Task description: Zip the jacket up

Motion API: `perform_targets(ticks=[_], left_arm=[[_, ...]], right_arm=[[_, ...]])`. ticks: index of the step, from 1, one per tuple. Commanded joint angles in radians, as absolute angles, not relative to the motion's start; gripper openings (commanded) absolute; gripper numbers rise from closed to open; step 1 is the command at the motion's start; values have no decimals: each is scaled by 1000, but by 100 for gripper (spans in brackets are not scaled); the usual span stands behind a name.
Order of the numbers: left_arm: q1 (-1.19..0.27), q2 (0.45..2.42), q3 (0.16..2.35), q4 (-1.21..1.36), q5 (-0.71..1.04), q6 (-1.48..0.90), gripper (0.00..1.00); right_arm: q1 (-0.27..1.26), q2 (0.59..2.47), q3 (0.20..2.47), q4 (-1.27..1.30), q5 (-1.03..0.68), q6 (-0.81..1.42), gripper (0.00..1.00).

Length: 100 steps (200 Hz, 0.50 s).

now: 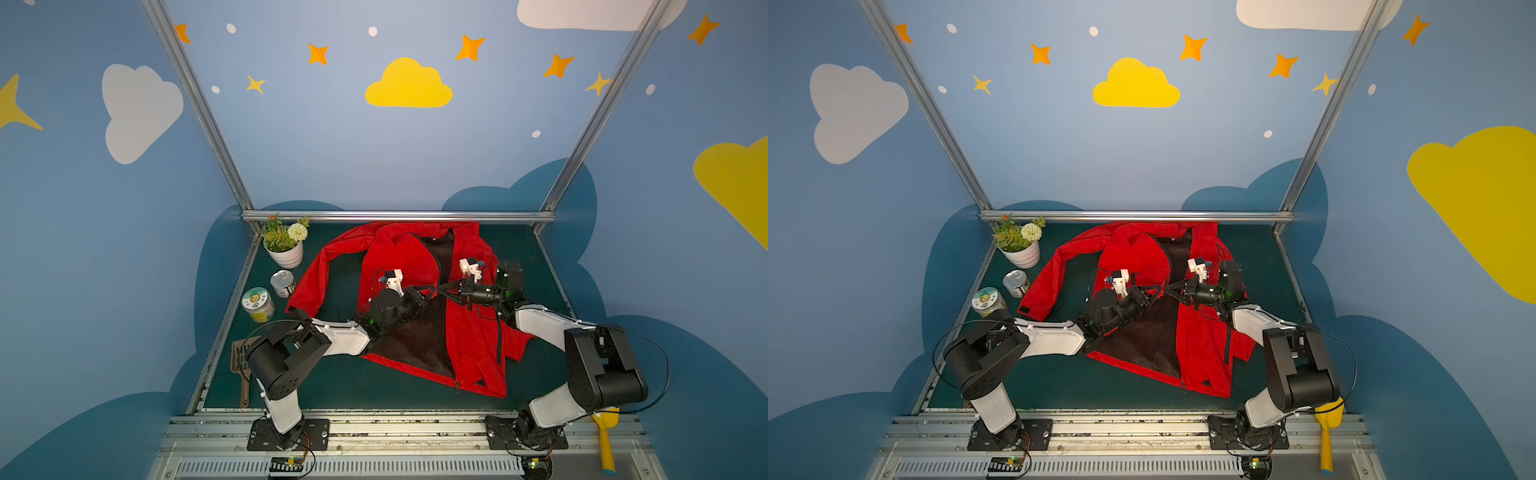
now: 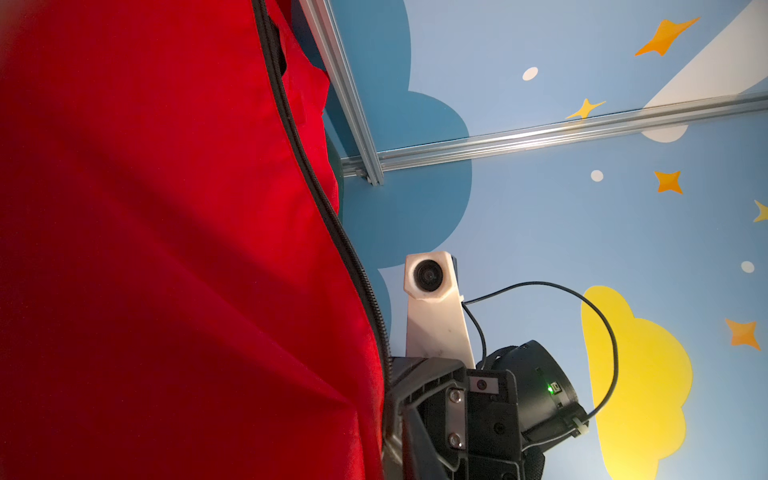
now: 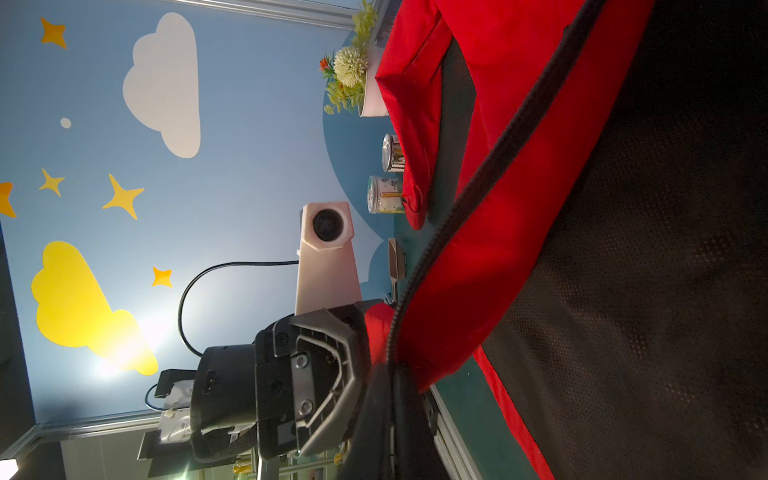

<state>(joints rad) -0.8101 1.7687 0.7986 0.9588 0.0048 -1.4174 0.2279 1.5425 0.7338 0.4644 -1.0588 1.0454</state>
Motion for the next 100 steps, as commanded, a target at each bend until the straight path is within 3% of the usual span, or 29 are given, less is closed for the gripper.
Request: perform_targets(ticks=[1, 28, 40, 51, 62, 78, 100], left_arm=[[-814, 1755, 823, 992, 12, -1404, 18], [-814, 1752, 819, 988, 9, -1401, 4], [-813, 1751, 818, 982, 9, -1395, 3], [-811, 1741, 812, 969, 4, -1388, 3], [-802, 1725, 807, 949, 7, -1372, 3], [-789, 1692, 807, 888, 20, -1336, 3], [-781, 1655, 789, 837, 14, -1285, 3]], right_arm=[[236, 1556, 758, 449, -1079, 1025, 0], [237, 1550, 764, 427, -1078, 1011, 0], [234, 1540, 766, 411, -1069, 1007, 0], [223, 1515, 765, 364, -1039, 995, 21], [208, 1468, 768, 234, -986, 953, 32], [202, 1391, 829, -128, -854, 778, 41], [231, 1331, 896, -557, -602, 616, 44]])
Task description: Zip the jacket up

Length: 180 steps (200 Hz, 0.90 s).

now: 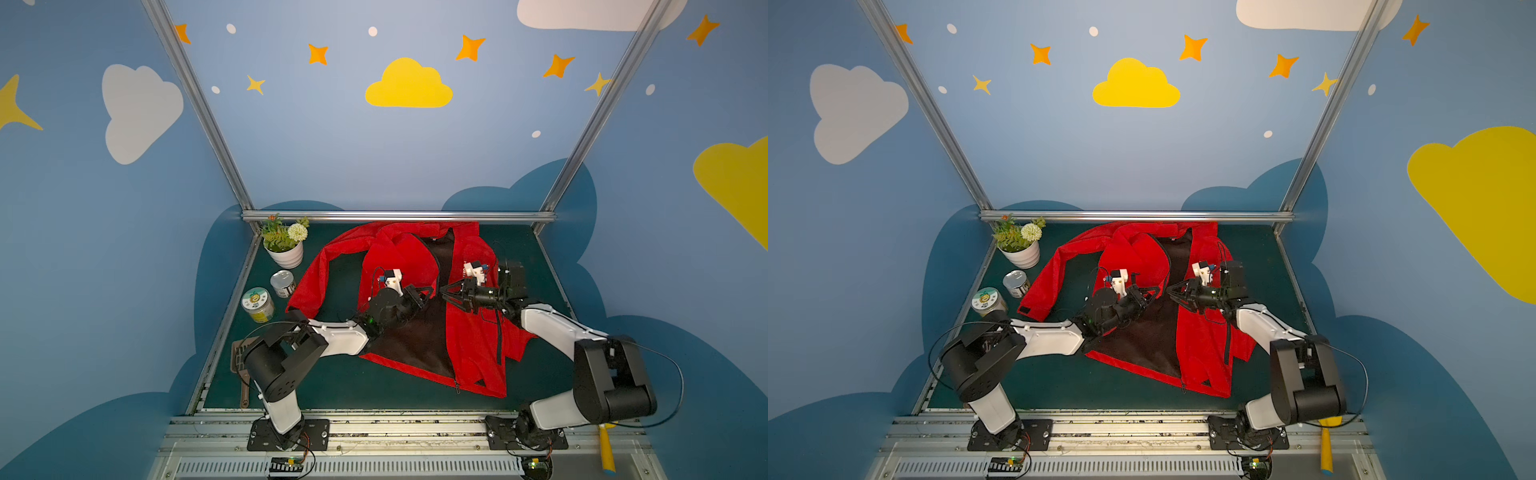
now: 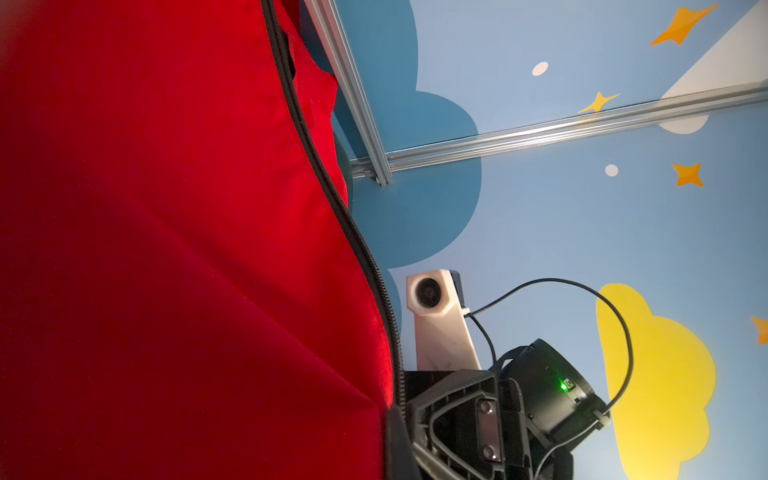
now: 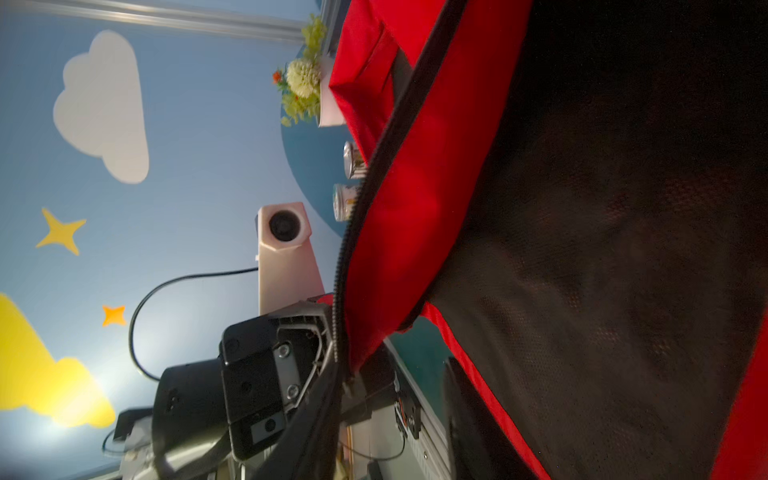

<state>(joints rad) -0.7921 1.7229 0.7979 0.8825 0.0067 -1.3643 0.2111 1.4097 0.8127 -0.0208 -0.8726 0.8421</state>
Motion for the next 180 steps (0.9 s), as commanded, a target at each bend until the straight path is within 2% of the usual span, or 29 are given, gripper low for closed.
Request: perform_targets(ticks=[1, 31, 62, 107, 122, 135, 180], left_arm=[[-781, 1655, 788, 837, 14, -1285, 3], [-777, 1655, 762, 868, 27, -1298, 3], [-781, 1650, 753, 871, 51, -1320, 3], [-781, 1628, 751, 817, 76, -1322, 3], [-781, 1625, 744, 814, 83, -1325, 3], [-781, 1619, 730, 816, 82, -1331, 3], [-781, 1590, 704, 807, 58, -1325, 3]], right_arm=[[234, 1329, 897, -571, -593, 614, 44], [364, 1294, 892, -847, -348, 586, 44], [535, 1225, 849, -978, -193, 663, 46], [673, 1156, 715, -943, -205, 775, 53], [730, 1166, 704, -922, -171, 803, 64], [759, 1194, 701, -911, -146, 820, 68], [764, 1291, 678, -813, -121, 826, 68]])
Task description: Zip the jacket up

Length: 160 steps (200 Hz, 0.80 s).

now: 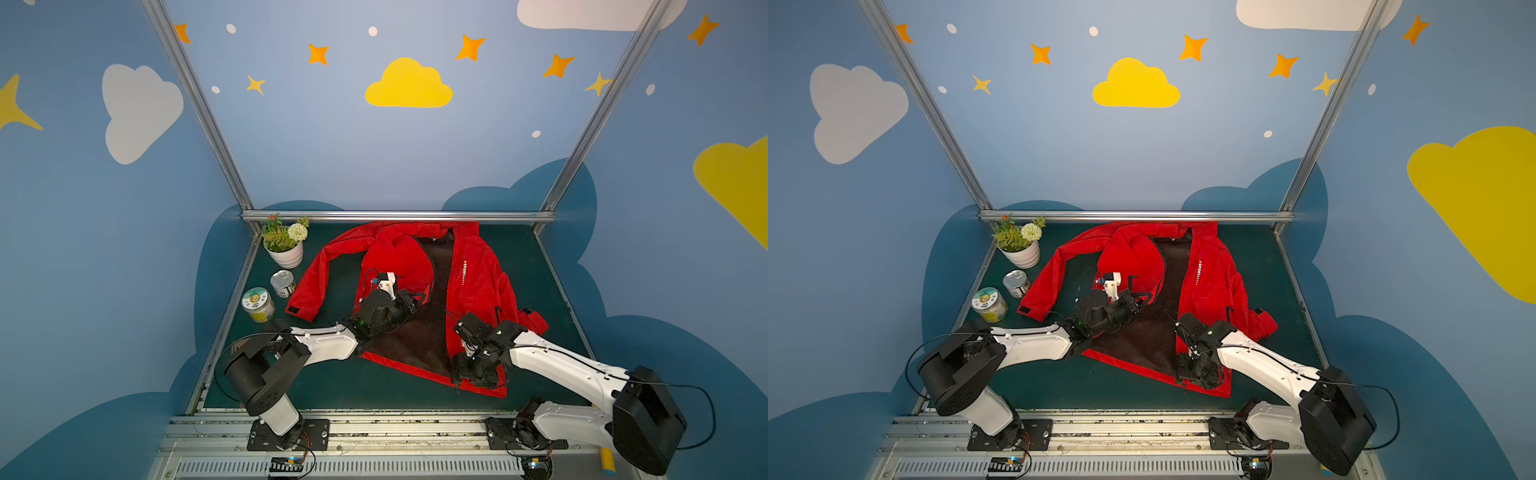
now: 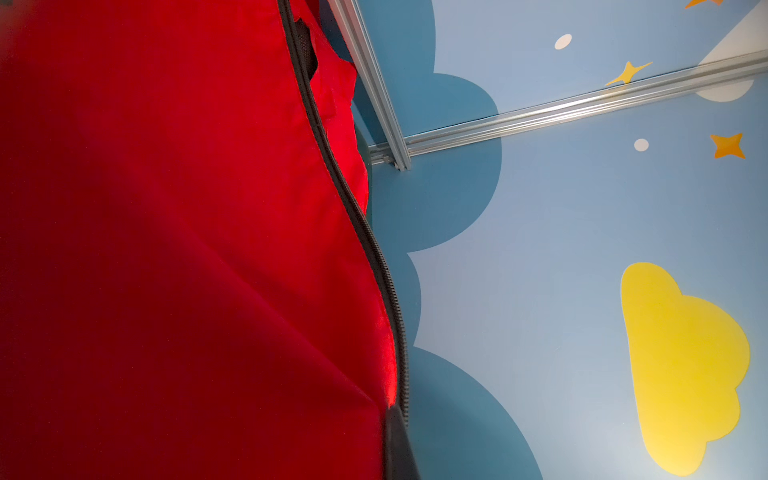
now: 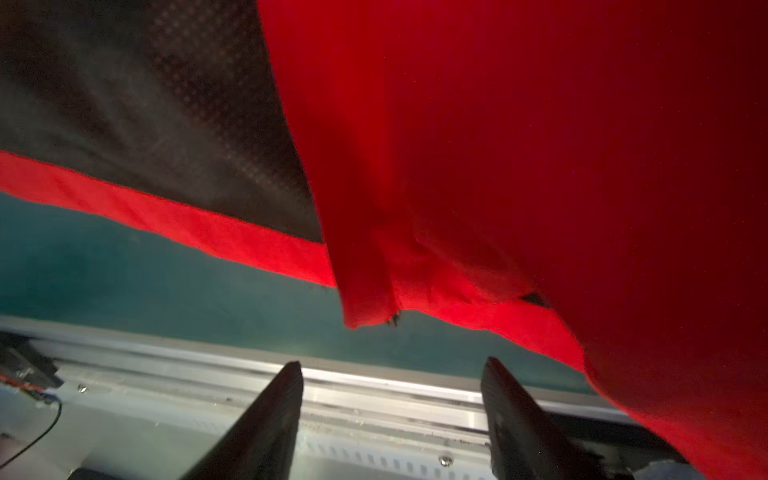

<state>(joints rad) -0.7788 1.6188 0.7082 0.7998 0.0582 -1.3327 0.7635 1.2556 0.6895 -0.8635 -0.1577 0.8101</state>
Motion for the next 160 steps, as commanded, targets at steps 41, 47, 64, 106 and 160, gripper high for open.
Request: perform_targets(ticks=[41, 47, 64, 106, 160], left_arm=[[-781, 1604, 705, 826, 57, -1334, 3], [-781, 1608, 705, 828, 55, -1336, 3], [-781, 1617, 703, 839, 56, -1343, 3], [-779, 1643, 709, 863, 58, -1360, 3], [-779, 1660, 715, 872, 58, -1366, 3]], right_arm=[[759, 1371, 714, -800, -95, 797, 66], [758, 1380, 718, -807, -92, 792, 63], [756, 1387, 720, -811, -92, 787, 53], [740, 1338, 693, -801, -107, 787, 41], [699, 1292, 644, -782, -152, 773, 42]])
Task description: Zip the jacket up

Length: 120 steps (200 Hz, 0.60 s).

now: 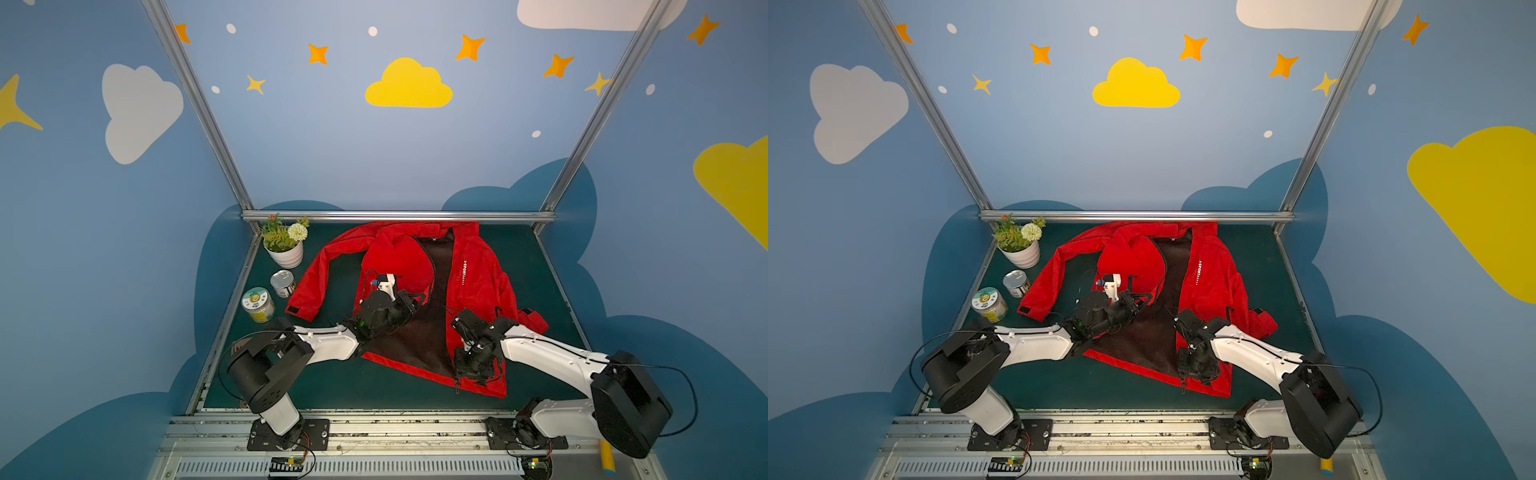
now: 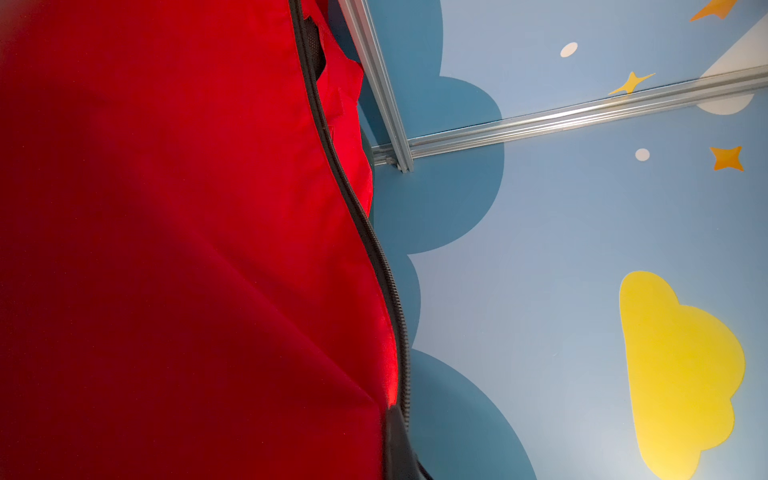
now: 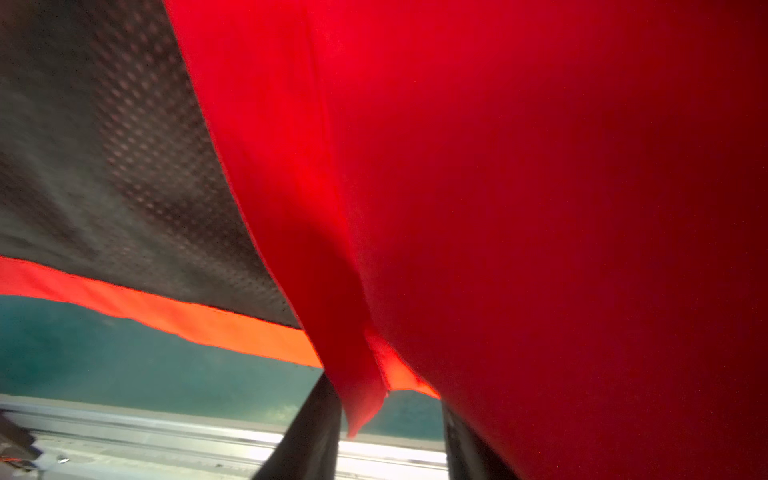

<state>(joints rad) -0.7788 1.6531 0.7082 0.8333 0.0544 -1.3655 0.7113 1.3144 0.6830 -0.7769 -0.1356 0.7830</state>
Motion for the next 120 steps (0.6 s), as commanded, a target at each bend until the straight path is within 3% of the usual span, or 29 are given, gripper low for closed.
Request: perform_targets(ticks=[1, 120], left_arm=[[-779, 1660, 715, 871, 57, -1367, 3], [-779, 1658, 719, 855, 55, -1366, 3]], right_arm=[[699, 1291, 643, -782, -153, 773, 41], [689, 1448, 633, -752, -120, 735, 10]])
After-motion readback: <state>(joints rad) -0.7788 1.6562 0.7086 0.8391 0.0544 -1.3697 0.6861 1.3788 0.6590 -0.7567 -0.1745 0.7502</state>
